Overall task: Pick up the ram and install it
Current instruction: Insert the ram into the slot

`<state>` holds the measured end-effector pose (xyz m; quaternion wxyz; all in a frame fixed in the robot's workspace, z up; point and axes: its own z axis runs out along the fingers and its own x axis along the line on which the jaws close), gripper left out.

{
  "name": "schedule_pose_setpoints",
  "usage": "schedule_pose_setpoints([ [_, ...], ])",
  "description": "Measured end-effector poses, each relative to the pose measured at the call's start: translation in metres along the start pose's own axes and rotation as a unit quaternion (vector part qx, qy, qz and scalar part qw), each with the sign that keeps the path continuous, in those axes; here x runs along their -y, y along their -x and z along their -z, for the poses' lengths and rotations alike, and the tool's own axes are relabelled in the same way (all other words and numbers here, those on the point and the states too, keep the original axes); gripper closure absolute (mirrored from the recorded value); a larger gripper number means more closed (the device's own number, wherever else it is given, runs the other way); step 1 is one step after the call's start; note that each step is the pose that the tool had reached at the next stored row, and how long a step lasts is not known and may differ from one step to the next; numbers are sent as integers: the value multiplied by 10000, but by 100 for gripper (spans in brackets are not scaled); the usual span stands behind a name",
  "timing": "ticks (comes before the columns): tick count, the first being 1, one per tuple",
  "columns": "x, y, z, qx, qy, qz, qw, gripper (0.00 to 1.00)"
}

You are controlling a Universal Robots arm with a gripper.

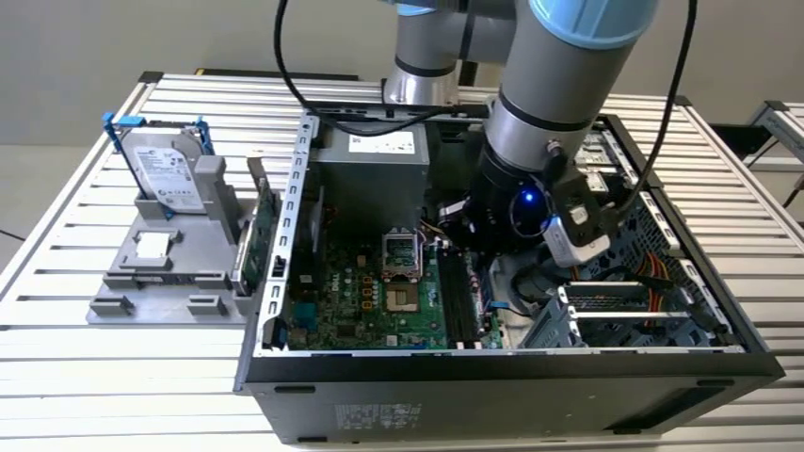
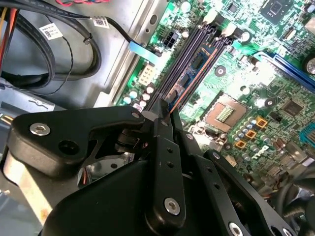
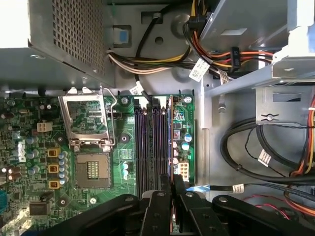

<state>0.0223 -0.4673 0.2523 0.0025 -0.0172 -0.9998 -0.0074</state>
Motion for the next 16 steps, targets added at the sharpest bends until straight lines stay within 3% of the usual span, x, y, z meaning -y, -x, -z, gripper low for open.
schedule_pose_setpoints([
  [16,25,2,-118,-1,-3,42,10000,100],
])
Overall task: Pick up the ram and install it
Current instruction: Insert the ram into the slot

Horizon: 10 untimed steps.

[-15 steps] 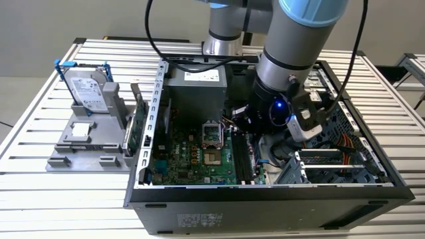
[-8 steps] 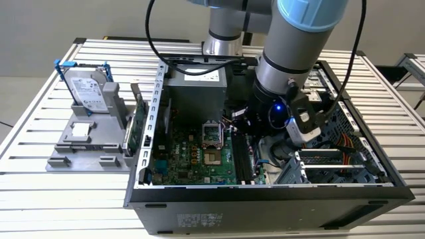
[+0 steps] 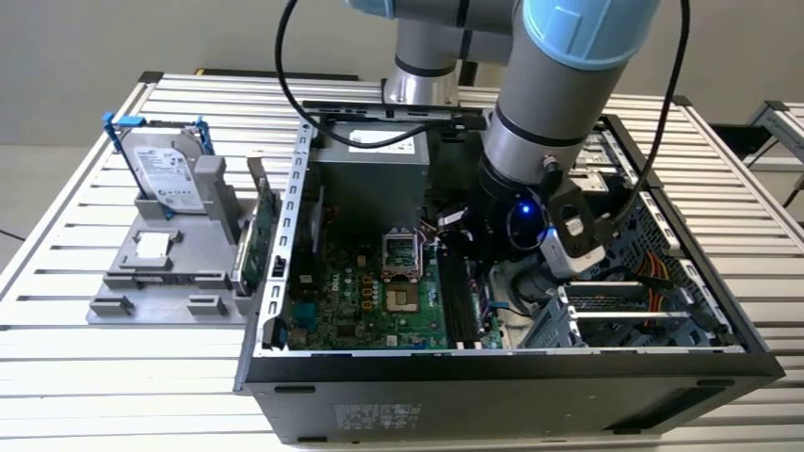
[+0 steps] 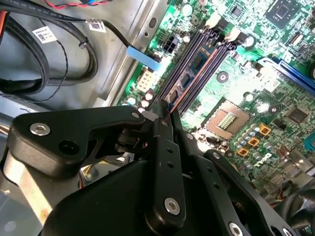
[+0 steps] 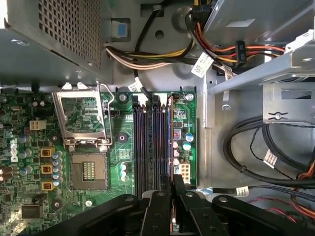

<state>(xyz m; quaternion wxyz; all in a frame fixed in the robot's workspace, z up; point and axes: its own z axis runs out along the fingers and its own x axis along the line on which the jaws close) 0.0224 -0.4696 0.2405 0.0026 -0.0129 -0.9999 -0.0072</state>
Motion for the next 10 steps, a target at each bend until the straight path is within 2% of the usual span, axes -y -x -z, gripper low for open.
schedule_pose_setpoints([
  [10,18,1,-66,-1,-4,81,10000,100],
])
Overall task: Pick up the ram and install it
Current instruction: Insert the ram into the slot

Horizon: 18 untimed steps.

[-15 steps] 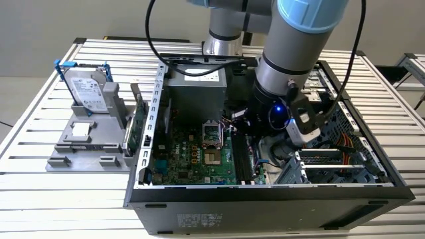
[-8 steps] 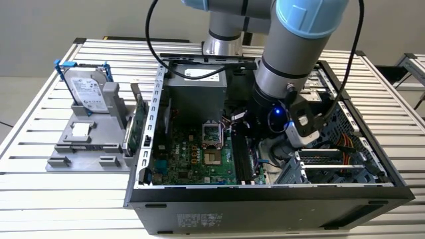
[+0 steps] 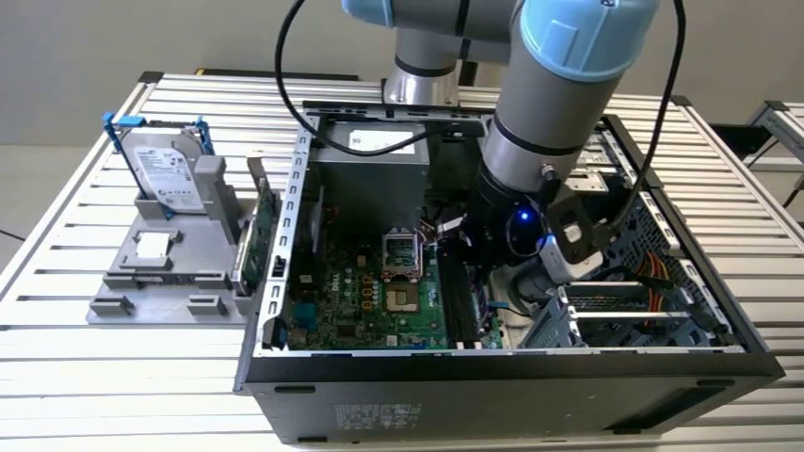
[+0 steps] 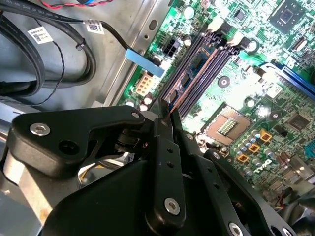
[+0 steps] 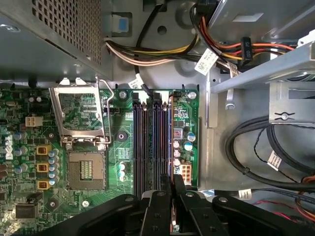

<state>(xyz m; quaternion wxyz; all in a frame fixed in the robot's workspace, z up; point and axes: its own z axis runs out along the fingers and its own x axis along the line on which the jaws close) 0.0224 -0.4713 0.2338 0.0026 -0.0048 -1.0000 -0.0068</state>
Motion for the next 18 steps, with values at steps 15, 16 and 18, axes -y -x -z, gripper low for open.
schedule_pose_setpoints([
  [15,33,1,-52,0,0,28,10000,100],
  [16,34,1,-55,0,0,29,10000,100],
  [18,35,0,-59,-1,-2,30,10000,100],
])
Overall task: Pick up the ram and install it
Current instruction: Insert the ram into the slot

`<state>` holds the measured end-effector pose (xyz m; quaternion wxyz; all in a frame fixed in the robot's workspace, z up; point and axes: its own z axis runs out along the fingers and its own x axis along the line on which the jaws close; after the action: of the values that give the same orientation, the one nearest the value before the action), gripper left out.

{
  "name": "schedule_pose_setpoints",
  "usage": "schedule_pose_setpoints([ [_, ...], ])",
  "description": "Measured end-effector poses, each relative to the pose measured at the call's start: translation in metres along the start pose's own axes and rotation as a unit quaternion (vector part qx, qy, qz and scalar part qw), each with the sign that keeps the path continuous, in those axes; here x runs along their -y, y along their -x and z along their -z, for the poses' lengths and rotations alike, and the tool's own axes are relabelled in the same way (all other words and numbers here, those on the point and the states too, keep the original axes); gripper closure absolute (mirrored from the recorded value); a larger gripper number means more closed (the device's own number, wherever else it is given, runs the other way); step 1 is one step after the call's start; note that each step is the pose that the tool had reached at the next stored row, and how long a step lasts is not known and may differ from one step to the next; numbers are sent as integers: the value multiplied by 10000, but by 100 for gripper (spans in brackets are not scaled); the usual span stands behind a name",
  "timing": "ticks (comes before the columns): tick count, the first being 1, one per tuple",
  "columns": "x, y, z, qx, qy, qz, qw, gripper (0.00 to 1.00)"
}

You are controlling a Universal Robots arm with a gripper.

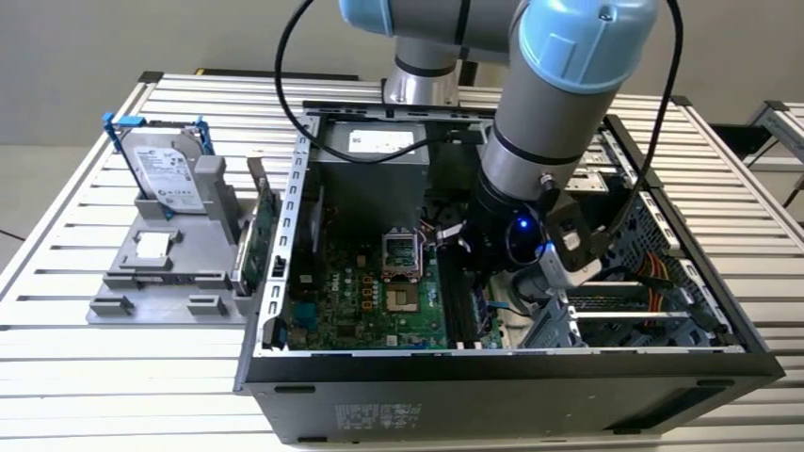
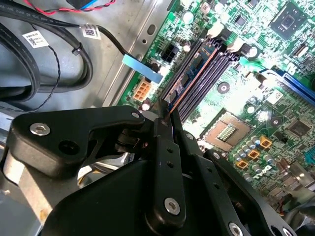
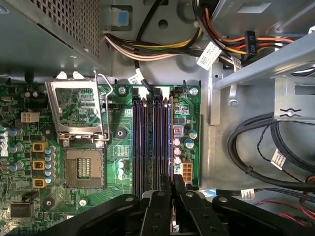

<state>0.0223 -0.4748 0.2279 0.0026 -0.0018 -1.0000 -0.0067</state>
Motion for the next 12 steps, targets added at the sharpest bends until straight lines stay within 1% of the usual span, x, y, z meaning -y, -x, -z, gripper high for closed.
schedule_pose_setpoints([
  [12,7,-10,-31,-4,1,5,10000,100],
])
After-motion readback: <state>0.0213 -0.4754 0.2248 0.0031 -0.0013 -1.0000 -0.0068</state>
